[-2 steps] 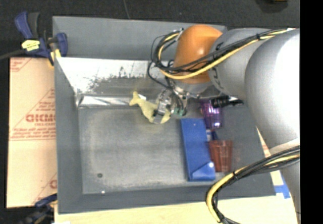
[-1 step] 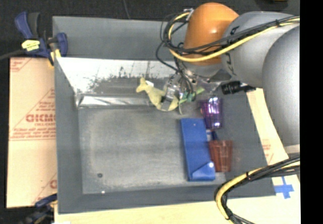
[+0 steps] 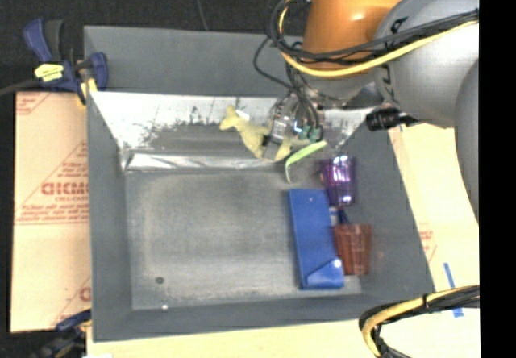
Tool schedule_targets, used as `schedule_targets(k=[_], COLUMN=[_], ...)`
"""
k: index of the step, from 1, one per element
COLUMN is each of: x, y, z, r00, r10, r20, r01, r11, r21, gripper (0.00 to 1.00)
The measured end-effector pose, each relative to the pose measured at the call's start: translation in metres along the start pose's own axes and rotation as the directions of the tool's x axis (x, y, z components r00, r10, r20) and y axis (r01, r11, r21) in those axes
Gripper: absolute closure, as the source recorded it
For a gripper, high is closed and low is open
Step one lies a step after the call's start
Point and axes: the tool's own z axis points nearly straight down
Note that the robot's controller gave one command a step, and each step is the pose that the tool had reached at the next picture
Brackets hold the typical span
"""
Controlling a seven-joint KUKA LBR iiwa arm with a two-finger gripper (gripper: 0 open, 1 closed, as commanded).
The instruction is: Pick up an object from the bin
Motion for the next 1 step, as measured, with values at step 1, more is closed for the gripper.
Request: schedule_targets(k=[1], x=[0.0058], y=[0.0003], z=[0.0054], r00=[1.0], r10=[-0.03], r20=[-0.004], r01=[0.03], r11=[1.0], r21=[0.001], gripper=[1.0])
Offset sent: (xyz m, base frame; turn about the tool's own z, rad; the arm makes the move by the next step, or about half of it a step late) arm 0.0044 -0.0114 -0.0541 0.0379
